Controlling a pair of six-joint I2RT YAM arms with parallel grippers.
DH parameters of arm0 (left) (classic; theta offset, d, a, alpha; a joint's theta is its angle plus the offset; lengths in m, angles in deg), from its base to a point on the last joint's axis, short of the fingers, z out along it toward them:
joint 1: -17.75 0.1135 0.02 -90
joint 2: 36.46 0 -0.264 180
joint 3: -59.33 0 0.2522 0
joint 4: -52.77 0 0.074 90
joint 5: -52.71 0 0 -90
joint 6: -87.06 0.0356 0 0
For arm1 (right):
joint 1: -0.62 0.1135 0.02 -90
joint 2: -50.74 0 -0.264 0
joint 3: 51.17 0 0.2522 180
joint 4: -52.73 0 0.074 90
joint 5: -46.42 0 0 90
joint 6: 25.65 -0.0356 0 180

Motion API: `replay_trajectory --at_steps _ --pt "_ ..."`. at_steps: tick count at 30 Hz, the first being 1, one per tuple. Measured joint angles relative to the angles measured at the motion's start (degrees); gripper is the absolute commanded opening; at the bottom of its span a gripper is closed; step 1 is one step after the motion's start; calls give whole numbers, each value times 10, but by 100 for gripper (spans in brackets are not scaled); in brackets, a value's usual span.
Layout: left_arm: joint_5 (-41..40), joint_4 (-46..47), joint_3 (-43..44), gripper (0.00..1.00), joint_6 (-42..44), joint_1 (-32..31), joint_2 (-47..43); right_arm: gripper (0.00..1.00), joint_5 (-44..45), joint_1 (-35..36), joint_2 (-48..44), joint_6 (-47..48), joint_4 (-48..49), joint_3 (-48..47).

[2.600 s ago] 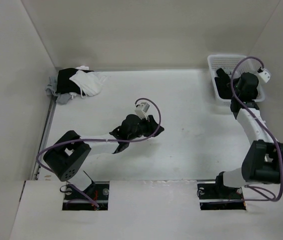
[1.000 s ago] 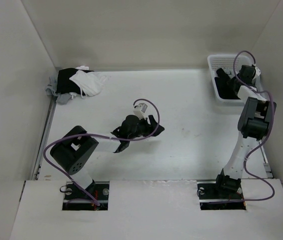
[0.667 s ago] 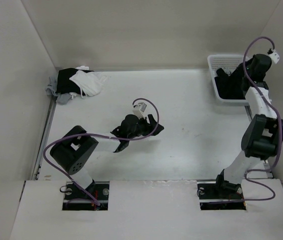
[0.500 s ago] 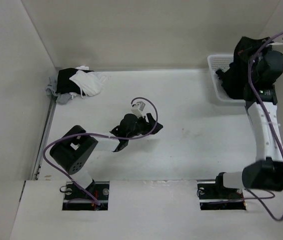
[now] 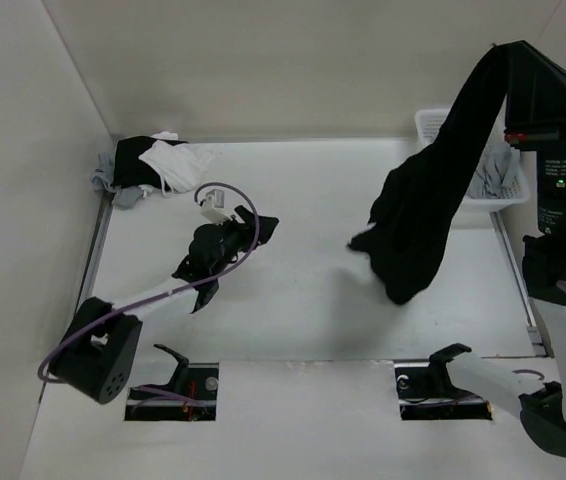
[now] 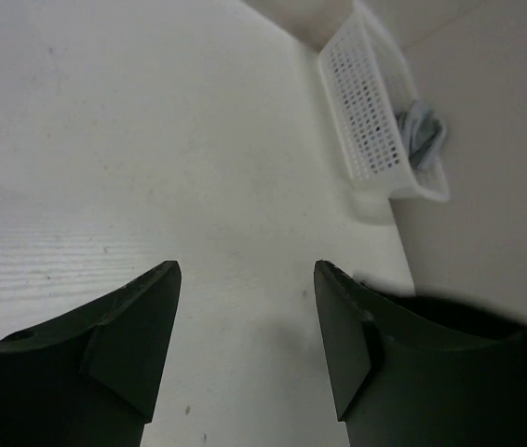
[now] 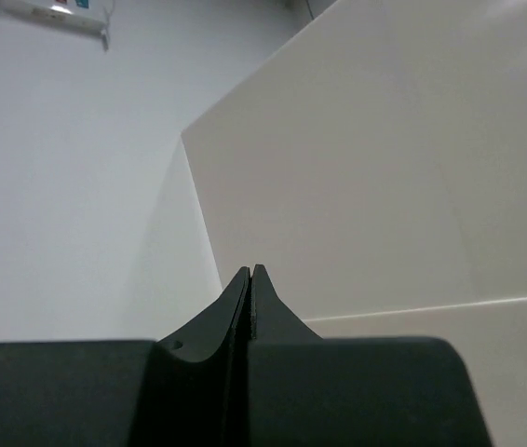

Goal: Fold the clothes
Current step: Move the tank top to the center of the board, then flatten the tank top out

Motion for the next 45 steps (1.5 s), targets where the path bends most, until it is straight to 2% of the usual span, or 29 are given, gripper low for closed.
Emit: replay_trajectory --at_steps 4,7,10,12,14,15,16,18,19,20,21,22,23,24,25,27,28,30,32,35,39,42,45 --pt "-12 -18 -4 58 3 2 -75 0 0 14 20 -5 16 42" --pt "-15 -28 -13 58 3 12 -91 0 -1 18 88 -32 47 91" --pt "-19 -62 -33 56 3 25 -98 0 2 31 249 -54 74 53" --pt "-23 -88 -39 55 5 28 -100 0 11 41 419 -63 53 -15" --pt "-25 -109 -41 55 8 29 -104 6 29 48 571 -73 -19 -107" --pt "-26 -123 -41 55 12 29 -110 15 42 49 645 -78 -80 -176" --pt "-28 -133 -41 54 16 27 -116 29 50 49 706 -82 -115 -237" --pt "-33 -148 -41 52 25 22 -127 50 59 46 763 -92 -186 -304" --pt "-35 -155 -41 50 31 15 -130 54 57 43 768 -94 -201 -315" --pt "-38 -162 -41 46 39 6 -130 55 50 35 753 -98 -212 -312" --pt "-42 -180 -41 43 51 -16 -130 51 47 31 740 -99 -215 -307" --pt "-48 -193 -40 41 59 -31 -130 41 45 26 721 -99 -216 -304" --pt "-55 -208 -38 38 67 -50 -128 37 39 21 683 -98 -183 -262" --pt "-56 -218 -37 34 75 -63 -126 23 38 17 643 -97 -164 -213" --pt "-61 -231 -33 32 81 -84 -122 4 38 9 549 -98 -154 -104" --pt "-98 -273 3 32 106 -163 -87 2 41 2 473 -99 -115 -14" --pt "-109 -284 29 32 116 -204 -60 1 51 1 412 -110 -80 74" --pt "-132 -303 64 32 130 -257 -25 2 67 3 347 -121 -46 191" --pt "-173 -323 136 33 151 -325 45 4 82 5 307 -131 -33 288" --pt "-205 -340 193 33 166 -366 102 11 100 5 264 -148 -42 439" --pt "-237 -376 266 37 172 -410 191 29 109 -26 155 -172 -67 609" --pt "-255 -412 290 37 165 -424 223 40 112 -65 43 -185 -59 673" --pt "-267 -438 304 37 151 -432 243 42 100 -102 -48 -193 -41 728"
